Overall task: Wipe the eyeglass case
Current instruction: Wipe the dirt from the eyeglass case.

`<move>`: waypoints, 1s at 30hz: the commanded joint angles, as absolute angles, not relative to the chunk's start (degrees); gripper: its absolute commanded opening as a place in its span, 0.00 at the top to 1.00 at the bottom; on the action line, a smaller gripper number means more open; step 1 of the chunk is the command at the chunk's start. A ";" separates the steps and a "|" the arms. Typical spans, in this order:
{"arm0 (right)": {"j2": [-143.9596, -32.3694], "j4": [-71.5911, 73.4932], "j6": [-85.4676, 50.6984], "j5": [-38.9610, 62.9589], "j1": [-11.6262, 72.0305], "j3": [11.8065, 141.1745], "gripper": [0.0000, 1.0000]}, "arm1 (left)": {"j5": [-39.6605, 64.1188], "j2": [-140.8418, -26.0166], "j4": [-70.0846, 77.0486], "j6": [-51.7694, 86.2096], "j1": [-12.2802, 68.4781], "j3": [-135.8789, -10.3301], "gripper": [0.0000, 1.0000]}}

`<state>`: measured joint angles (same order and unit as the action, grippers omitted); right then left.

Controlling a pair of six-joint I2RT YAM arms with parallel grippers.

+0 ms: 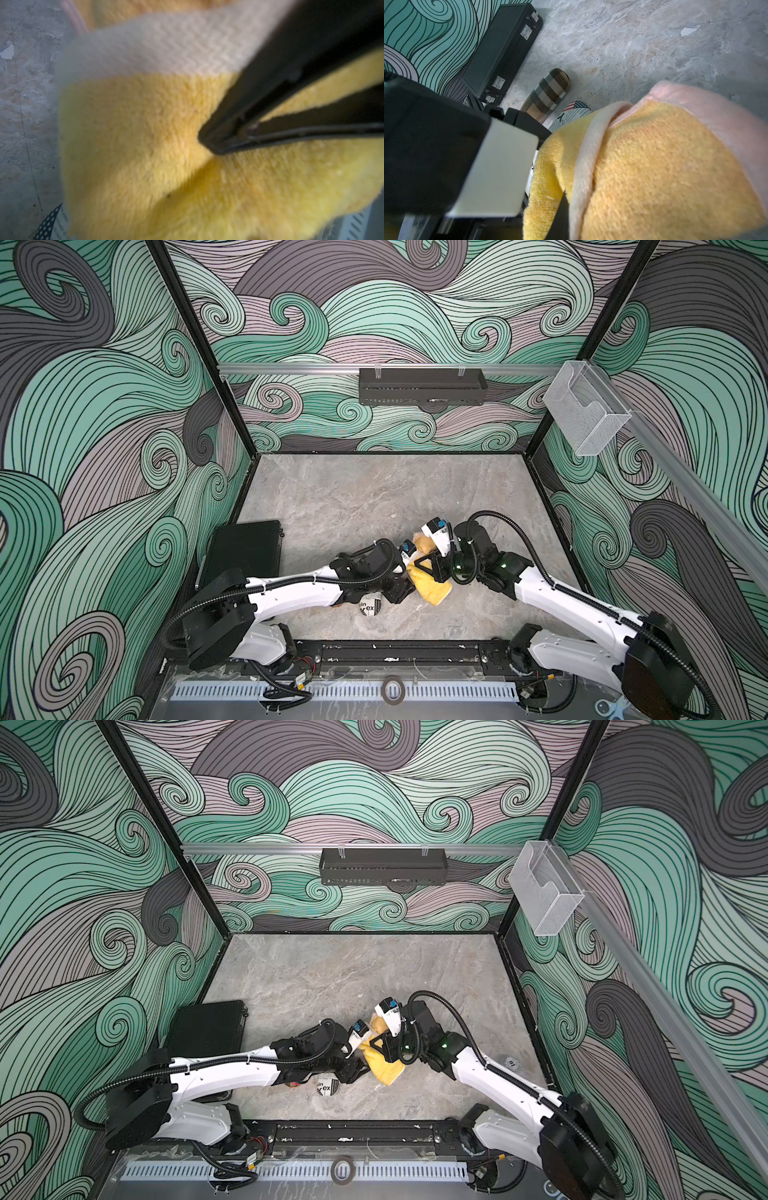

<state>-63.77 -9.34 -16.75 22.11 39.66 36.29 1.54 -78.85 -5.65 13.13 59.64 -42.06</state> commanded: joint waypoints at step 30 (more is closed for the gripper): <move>-58.65 -14.06 -19.69 10.36 38.27 37.48 1.00 | -13.64 -73.76 -1.80 16.43 65.30 -44.46 0.50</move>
